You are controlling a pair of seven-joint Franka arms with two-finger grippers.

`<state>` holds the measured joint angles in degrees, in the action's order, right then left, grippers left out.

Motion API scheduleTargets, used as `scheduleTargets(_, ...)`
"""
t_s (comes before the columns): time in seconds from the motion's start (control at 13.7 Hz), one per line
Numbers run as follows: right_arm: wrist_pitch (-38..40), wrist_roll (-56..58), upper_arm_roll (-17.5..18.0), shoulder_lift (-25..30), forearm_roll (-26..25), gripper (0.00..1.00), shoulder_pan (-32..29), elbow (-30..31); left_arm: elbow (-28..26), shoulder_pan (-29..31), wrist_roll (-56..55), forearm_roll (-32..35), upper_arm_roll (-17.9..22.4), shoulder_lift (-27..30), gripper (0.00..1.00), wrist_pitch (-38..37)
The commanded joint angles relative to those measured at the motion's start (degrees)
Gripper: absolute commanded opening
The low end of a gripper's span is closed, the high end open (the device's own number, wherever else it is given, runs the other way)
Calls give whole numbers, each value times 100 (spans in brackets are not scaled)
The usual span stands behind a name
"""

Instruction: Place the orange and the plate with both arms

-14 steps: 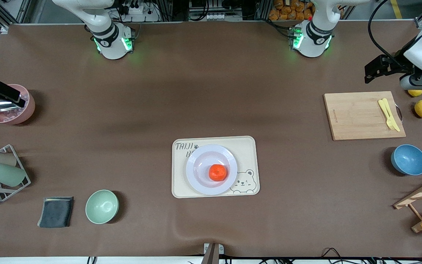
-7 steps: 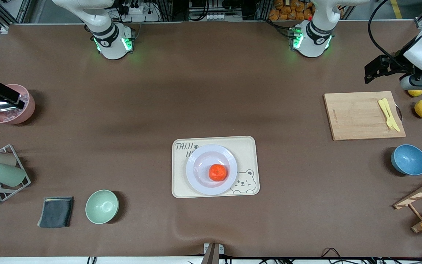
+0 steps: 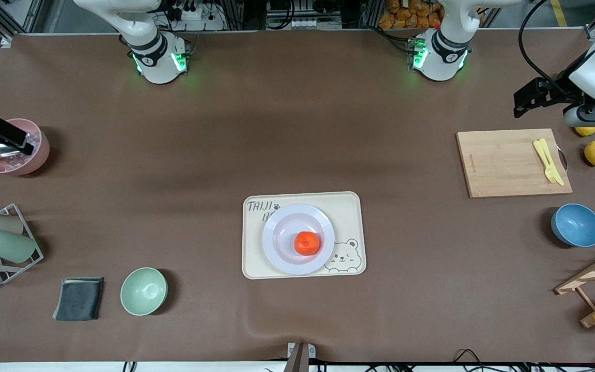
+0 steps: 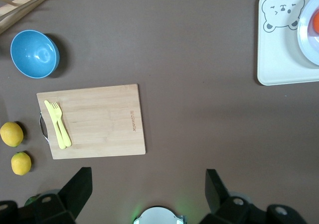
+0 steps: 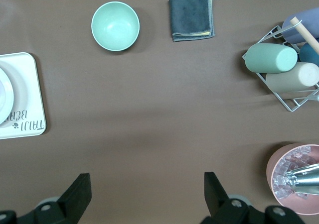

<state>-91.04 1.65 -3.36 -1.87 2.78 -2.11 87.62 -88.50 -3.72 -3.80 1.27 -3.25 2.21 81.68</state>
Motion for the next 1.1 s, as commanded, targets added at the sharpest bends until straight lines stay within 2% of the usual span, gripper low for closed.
scheduleTargets(0.0,25,-7,63,3,-24,100,-114,-52,60,-15,-77,84,-27,25,100,-91)
scheduleTargets(0.22,-18,-16,72,-15,-24,100,-61,-52,61,-6,19,136,-35,60,100,-100)
scheduleTargets(0.51,-18,-16,63,-6,-32,100,-105,-52,-580,55,-77,128,-88,570,100,277)
scheduleTargets(1.03,-19,-16,72,-15,-24,100,-53,-61,-370,266,-7,101,-9,403,100,287)
